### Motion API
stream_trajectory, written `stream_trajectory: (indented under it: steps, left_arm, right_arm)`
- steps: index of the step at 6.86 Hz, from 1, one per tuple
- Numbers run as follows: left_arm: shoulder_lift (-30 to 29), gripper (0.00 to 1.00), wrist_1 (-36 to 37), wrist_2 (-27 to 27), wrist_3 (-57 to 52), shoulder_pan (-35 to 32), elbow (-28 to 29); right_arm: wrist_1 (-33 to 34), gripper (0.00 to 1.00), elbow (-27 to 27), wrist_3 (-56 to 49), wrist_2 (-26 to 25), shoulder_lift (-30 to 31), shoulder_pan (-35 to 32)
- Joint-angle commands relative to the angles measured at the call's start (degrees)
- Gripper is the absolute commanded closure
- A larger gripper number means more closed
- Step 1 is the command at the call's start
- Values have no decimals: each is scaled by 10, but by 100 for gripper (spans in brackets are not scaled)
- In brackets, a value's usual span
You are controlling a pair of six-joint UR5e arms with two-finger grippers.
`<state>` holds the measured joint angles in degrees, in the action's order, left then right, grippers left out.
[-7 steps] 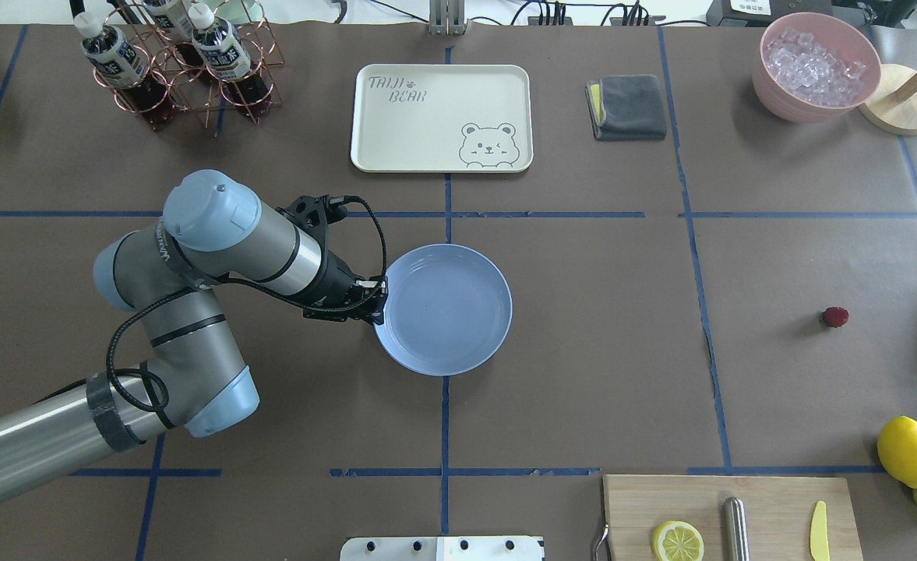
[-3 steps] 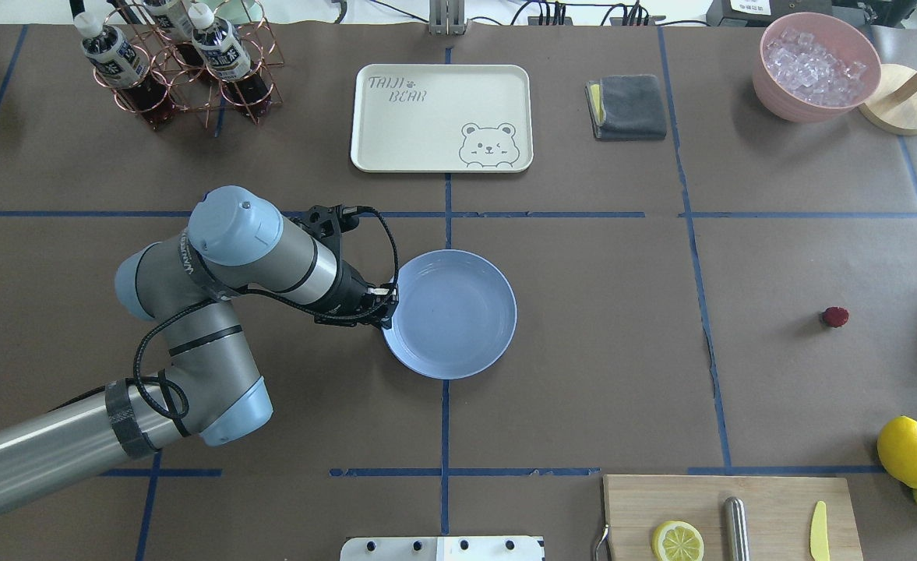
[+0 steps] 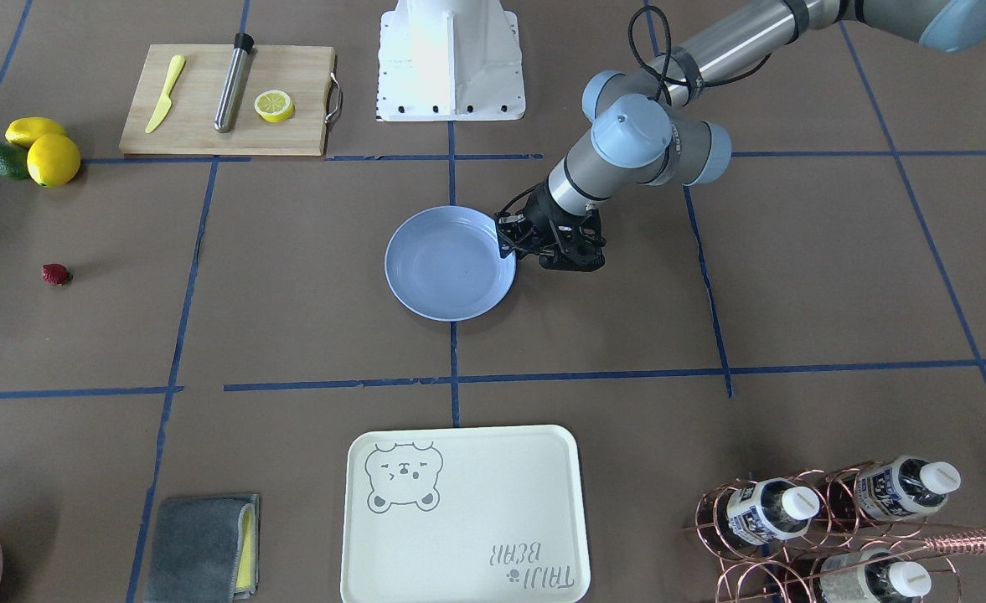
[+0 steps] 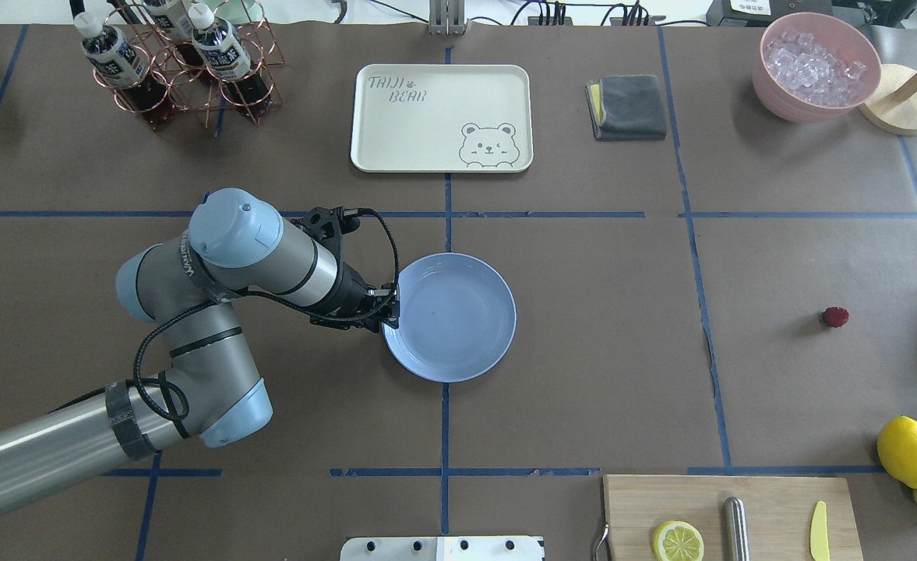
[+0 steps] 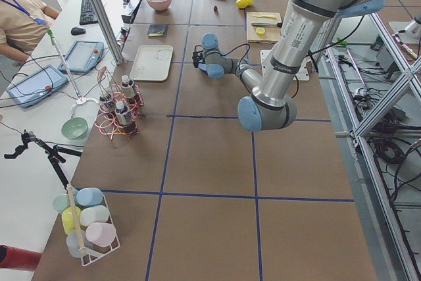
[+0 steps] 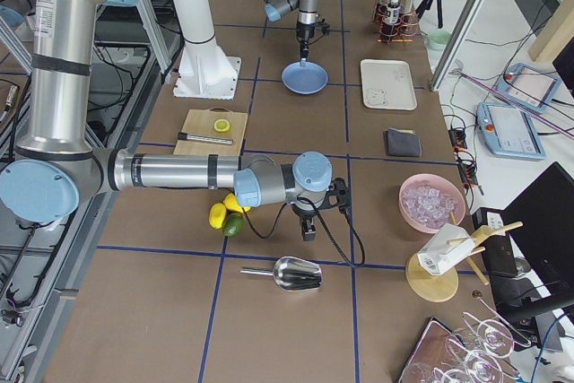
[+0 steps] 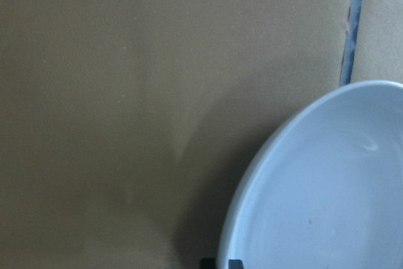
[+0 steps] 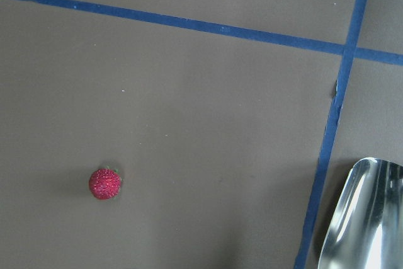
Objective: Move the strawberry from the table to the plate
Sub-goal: 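Push the light blue plate with the left gripper toward the table center, then withdraw the left gripper from the plate while the right gripper grasps the strawberry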
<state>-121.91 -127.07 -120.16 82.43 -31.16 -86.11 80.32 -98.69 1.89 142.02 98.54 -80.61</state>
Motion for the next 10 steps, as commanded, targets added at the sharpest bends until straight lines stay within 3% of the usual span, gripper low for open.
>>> stream_trajectory:
  steps: [1,3,5,6,7,8,10]
  left_arm:
    - [10,44,-27,0,-3,-6,-17]
    - [93,42,-27,-4,-8,-35,-111]
    - [136,38,-22,-5,-101,-72,-142]
    - [173,38,-21,-5,-157,-86,-154]
    - [247,38,-22,-5,-244,-143,-188]
    - [289,37,-22,-6,-287,-165,-212]
    - [291,35,-22,-6,-291,-166,-214]
  right_arm:
    - [-34,0,-5,2,21,0,28]
    - [-131,0,-2,157,2,0,82]
    - [-267,0,0,345,-103,8,185]
    - [-283,0,0,389,-139,8,232]
    - [-283,0,0,402,-170,8,257]
    - [-284,1,6,403,-175,8,263]
    - [-284,2,29,403,-195,4,275]
